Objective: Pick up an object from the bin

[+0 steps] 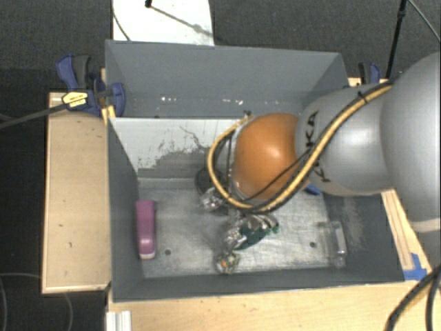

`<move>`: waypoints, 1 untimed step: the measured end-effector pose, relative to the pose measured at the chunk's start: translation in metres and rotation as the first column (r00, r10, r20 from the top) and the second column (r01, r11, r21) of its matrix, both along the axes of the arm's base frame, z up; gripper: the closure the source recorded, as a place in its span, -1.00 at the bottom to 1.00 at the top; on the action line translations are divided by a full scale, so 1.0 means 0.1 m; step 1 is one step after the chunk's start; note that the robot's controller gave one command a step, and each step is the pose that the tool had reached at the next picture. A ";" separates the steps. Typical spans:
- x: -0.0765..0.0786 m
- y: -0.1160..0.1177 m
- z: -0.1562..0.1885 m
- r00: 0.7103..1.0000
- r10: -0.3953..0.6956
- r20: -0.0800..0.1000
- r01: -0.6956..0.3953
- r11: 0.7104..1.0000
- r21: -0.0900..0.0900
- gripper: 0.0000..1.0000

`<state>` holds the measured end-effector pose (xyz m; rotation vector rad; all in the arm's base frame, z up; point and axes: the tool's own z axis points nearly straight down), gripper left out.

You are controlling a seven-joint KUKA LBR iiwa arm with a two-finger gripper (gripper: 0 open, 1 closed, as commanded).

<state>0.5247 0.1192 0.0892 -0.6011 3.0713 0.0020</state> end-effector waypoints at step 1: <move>0.34 -0.57 0.02 0.994 0.108 -0.016 -0.108 0.994 -0.006 -1.00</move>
Offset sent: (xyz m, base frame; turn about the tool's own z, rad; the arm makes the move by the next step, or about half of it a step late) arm 0.0348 -0.0541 0.0023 -0.1120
